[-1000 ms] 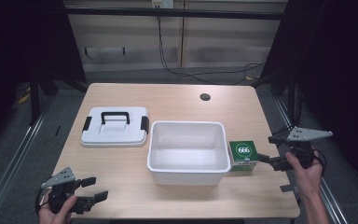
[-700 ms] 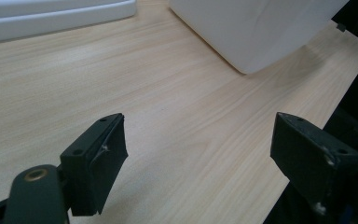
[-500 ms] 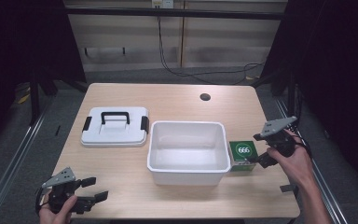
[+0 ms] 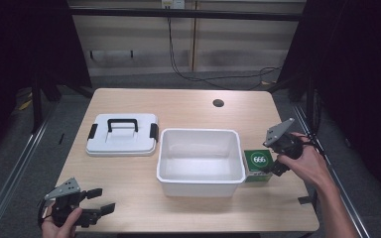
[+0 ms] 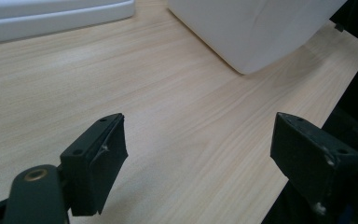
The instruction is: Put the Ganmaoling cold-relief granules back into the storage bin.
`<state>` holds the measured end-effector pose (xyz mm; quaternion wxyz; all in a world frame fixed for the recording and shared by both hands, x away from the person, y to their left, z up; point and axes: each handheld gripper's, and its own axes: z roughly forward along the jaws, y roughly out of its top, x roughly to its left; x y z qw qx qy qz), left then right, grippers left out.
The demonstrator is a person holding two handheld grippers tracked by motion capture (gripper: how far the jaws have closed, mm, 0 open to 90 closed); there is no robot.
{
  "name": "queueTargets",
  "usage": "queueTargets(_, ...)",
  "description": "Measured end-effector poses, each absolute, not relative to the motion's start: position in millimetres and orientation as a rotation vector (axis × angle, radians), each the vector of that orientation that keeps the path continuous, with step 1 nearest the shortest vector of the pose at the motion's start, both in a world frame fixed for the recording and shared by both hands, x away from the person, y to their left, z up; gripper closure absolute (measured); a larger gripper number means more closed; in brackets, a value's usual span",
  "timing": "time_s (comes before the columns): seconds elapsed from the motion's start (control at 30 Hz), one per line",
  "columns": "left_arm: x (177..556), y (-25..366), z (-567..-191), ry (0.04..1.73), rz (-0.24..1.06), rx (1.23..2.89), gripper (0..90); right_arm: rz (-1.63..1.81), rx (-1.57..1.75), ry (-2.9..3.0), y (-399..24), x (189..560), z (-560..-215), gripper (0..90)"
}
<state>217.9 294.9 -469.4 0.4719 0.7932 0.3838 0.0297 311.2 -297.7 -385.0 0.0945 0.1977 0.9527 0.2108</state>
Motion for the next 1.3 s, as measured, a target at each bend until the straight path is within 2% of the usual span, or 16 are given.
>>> queueTargets(0.43,218,295,-470,0.945,0.072,1.943,18.3,0.539,0.401,2.974,-283,329,-390,8.5)
queueTargets(0.7,218,296,-470,0.943,0.070,1.942,18.3,0.366,0.367,3.040,-273,344,-399,8.5)
queueTargets(1.3,218,295,-470,0.943,0.069,1.943,18.3,0.101,0.235,3.082,-261,350,-416,10.6)
